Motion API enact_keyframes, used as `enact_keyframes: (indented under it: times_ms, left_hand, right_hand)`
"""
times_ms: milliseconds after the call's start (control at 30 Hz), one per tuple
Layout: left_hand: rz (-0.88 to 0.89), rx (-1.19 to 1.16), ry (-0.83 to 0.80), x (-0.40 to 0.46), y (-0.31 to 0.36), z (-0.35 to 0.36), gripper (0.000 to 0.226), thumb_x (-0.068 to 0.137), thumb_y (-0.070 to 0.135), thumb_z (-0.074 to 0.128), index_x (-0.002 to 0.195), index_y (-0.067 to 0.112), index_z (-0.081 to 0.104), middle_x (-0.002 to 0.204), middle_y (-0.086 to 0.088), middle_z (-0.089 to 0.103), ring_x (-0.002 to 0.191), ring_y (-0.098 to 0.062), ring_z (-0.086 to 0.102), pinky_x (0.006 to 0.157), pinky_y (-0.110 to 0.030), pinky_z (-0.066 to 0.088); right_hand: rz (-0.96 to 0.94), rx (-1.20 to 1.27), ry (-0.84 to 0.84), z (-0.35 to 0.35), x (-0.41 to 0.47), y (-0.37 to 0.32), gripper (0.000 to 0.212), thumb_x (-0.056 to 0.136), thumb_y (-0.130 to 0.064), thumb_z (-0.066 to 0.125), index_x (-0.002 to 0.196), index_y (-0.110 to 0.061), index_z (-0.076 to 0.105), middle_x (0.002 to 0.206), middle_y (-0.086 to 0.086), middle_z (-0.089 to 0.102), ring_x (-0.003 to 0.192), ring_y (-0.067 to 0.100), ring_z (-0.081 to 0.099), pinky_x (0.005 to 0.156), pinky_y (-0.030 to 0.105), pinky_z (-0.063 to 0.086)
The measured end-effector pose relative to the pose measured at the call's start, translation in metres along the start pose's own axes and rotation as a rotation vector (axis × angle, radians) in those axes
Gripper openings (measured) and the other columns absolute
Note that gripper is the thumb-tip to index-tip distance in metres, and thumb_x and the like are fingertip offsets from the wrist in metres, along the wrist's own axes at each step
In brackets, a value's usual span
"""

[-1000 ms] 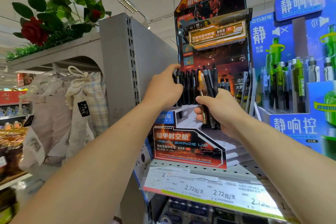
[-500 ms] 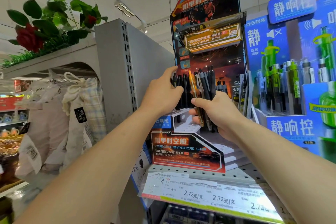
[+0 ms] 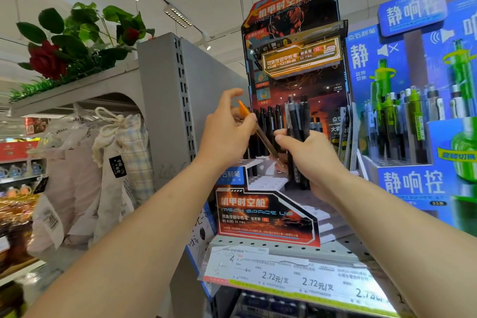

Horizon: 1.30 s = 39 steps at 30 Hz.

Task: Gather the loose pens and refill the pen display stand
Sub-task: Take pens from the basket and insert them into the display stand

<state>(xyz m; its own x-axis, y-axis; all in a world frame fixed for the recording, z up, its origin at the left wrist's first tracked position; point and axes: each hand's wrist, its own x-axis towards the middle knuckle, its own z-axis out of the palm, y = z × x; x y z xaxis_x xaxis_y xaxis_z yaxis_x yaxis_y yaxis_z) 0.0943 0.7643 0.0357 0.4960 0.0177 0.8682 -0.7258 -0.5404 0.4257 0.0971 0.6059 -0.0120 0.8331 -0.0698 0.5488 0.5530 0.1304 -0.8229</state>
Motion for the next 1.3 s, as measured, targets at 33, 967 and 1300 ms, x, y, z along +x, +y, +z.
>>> enact_keyframes:
  times_ms: [33, 967, 1300]
  left_hand:
    - [-0.015, -0.051, 0.044, 0.001, 0.000, -0.001, 0.041, 0.098, 0.022, 0.063, 0.129, 0.037, 0.042, 0.093, 0.009, 0.072, 0.080, -0.001, 0.070, 0.067, -0.019, 0.057]
    - [0.044, 0.384, -0.045, 0.009, -0.005, 0.007, 0.045, 0.095, 0.019, 0.054, 0.137, 0.036, 0.047, 0.072, 0.012, 0.061, 0.064, -0.004, 0.058, 0.049, -0.009, 0.036]
    - [-0.012, 0.442, -0.227, 0.010, -0.007, 0.009, 0.062, 0.090, 0.024, 0.056, 0.147, 0.039, 0.037, 0.079, 0.006, 0.064, 0.077, -0.016, 0.063, 0.070, -0.034, 0.055]
  right_hand:
    - [0.006, 0.005, 0.047, -0.002, 0.002, 0.000, 0.009, 0.099, -0.017, 0.065, 0.101, -0.019, 0.073, 0.093, 0.010, 0.076, 0.076, 0.023, 0.077, 0.063, 0.038, 0.064]
    - [-0.007, -0.131, 0.017, -0.003, 0.004, 0.004, 0.011, 0.099, -0.013, 0.060, 0.091, -0.020, 0.059, 0.042, -0.008, 0.056, 0.045, 0.011, 0.052, 0.046, 0.026, 0.046]
    - [0.019, 0.008, 0.018, -0.001, 0.001, 0.000, 0.013, 0.099, -0.011, 0.063, 0.093, -0.020, 0.057, 0.090, 0.006, 0.066, 0.052, 0.005, 0.068, 0.048, 0.023, 0.055]
